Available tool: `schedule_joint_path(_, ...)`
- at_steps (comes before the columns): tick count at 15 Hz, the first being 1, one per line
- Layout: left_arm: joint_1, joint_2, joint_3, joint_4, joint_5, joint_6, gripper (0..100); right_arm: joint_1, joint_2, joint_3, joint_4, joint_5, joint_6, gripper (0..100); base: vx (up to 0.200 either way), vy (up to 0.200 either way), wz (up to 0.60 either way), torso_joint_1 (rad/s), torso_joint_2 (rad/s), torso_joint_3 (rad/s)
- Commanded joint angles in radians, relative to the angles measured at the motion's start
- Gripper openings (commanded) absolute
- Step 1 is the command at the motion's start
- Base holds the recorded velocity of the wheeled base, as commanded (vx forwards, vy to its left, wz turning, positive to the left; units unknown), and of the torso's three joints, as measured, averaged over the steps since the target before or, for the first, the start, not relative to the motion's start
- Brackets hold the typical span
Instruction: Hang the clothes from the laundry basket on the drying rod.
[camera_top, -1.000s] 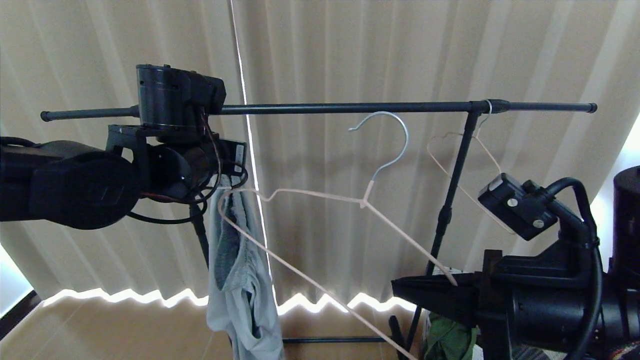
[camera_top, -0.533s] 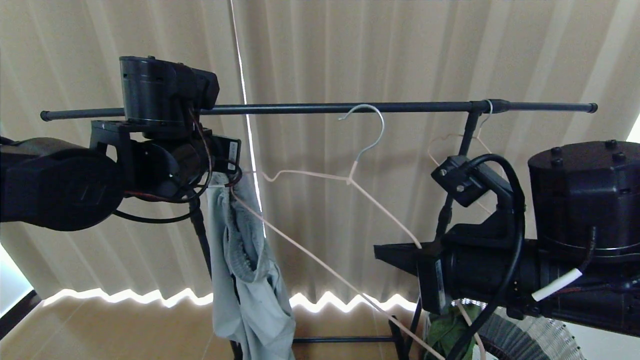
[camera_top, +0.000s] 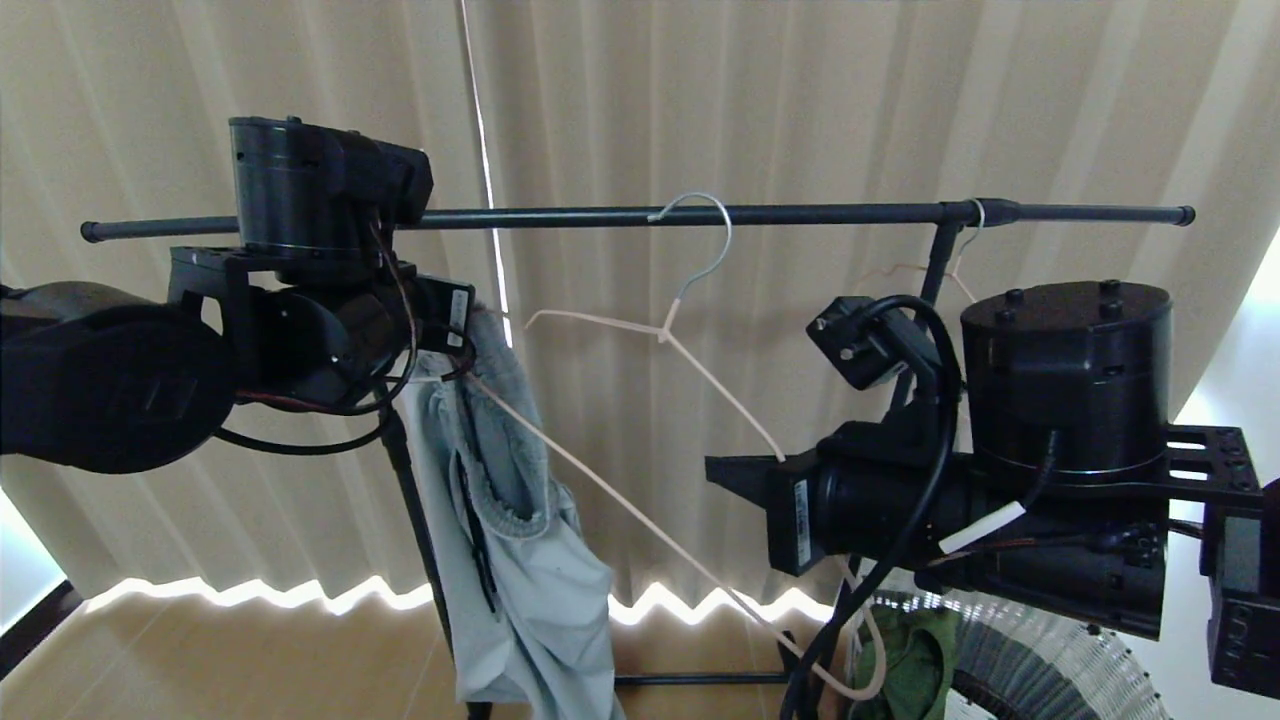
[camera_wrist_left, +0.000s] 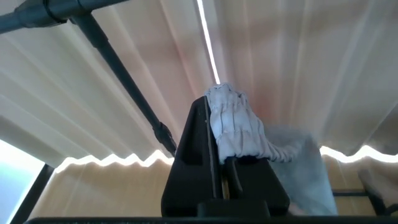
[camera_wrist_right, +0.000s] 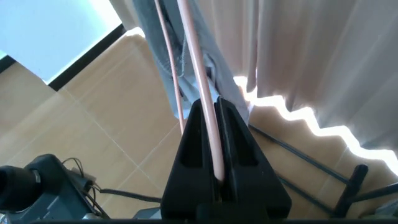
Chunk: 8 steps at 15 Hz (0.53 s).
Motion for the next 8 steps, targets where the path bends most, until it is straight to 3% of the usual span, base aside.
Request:
schedule_joint_path(1, -0.003, -0.01, -0.004, 0.0, 0.001, 0.0, 0, 0.016, 0.028, 0.0, 0.001, 0.007, -0.001, 0, 0.0, 0.0, 0.0, 0.0, 0.0, 0.0)
schedule_joint_path(8, -0.075, -0.084, 0.05, 0.0, -0.003, 0.006, 0, 0.031, 0.121, -0.036, -0.068, 0.004, -0.004, 0, 0.0, 0.0, 0.0, 0.0, 0.0, 0.0)
